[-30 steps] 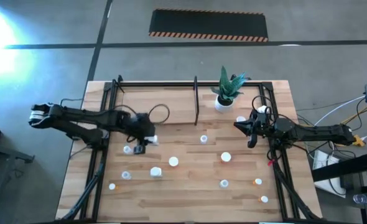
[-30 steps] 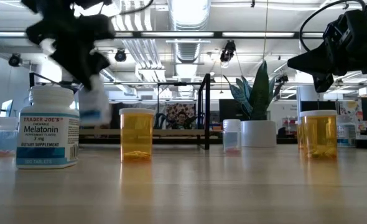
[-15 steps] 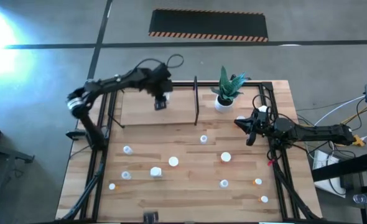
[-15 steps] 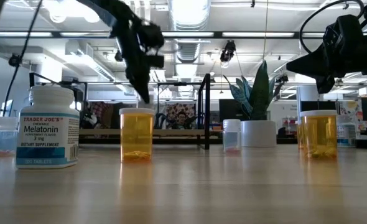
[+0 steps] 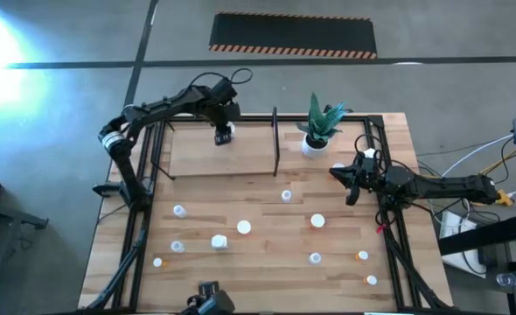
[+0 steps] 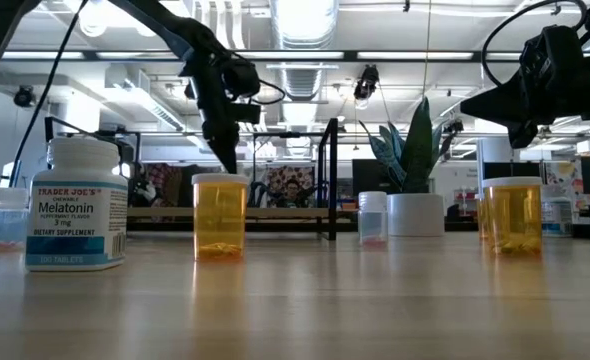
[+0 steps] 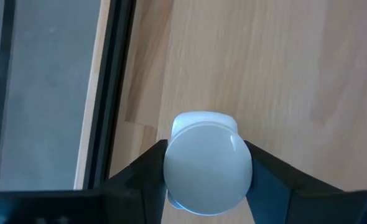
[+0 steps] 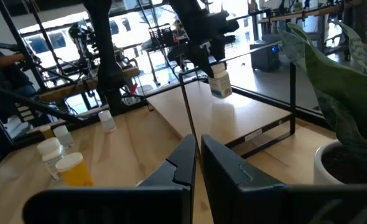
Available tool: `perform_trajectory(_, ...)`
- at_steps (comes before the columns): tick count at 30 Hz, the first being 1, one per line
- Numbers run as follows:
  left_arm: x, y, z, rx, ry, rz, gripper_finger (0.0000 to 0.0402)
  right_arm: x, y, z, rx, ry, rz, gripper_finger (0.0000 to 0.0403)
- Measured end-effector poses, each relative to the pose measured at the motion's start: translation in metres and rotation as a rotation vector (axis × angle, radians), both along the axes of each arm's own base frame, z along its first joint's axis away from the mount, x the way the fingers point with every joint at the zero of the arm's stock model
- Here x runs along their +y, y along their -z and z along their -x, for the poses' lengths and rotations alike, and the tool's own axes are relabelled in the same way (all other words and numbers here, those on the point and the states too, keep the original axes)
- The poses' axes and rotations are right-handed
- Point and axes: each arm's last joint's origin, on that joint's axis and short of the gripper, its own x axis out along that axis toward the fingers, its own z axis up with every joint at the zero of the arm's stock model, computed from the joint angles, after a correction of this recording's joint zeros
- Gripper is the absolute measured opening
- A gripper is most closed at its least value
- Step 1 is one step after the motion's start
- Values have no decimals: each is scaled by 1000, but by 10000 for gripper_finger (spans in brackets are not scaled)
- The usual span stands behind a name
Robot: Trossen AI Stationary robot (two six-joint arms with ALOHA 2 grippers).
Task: Pick and place medicine bottles onto shelf by color
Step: Put the white blue medicine container on the shelf
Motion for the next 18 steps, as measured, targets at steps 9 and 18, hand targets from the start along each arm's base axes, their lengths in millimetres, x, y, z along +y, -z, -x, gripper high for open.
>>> perform_trajectory(9,-1,6,1,5,10,13,207,0,0,0,-1,-9,-2,18)
perform_trajectory(18,-1,5,1,8,32,3,213,0,1,0,8,-11,-4,18)
